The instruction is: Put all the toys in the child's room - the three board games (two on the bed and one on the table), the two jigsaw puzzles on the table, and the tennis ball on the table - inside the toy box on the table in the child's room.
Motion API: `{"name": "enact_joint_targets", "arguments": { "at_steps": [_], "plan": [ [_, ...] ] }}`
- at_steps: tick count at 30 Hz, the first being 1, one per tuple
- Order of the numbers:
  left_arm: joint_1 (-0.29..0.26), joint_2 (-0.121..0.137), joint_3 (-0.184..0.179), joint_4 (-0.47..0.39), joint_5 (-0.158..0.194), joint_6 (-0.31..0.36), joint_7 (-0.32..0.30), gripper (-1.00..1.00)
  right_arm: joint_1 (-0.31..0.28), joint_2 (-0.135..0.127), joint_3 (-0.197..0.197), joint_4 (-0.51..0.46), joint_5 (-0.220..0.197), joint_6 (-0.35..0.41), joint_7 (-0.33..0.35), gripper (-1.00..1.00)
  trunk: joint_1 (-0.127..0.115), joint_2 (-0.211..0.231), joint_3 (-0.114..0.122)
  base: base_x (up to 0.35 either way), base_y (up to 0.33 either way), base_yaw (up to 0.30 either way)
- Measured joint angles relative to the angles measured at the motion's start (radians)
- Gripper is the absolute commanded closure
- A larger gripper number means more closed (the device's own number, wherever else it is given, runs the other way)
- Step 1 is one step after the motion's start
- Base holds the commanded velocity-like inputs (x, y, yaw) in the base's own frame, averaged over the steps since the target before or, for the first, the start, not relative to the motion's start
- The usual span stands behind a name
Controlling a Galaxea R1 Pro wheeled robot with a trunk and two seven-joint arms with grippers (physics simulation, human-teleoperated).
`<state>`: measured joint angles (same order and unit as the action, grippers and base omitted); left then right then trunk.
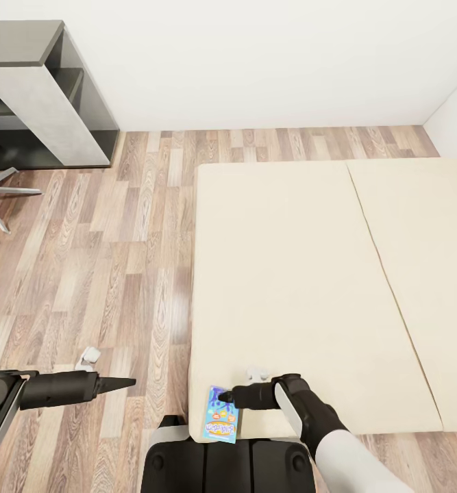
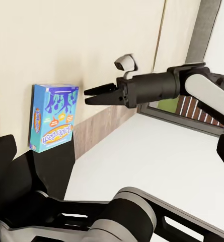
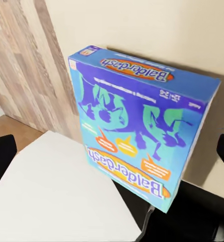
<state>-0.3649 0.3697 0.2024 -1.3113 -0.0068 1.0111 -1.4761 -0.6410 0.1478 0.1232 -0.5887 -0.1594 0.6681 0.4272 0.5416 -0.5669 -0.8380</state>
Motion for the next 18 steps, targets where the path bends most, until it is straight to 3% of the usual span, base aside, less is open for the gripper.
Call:
{"name": "enact_joint_targets", "arguments": {
  "at_steps": [18],
  "plan": [
    [0.0, 0.0, 0.0, 0.0, 0.0, 0.0, 0.0, -1.0, 0.0, 0.003, -0.002, 0.048, 0.0, -0.042, -0.001, -1.0, 0.0, 0.0, -0.009, 0.0, 0.0, 0.0]
  ]
}}
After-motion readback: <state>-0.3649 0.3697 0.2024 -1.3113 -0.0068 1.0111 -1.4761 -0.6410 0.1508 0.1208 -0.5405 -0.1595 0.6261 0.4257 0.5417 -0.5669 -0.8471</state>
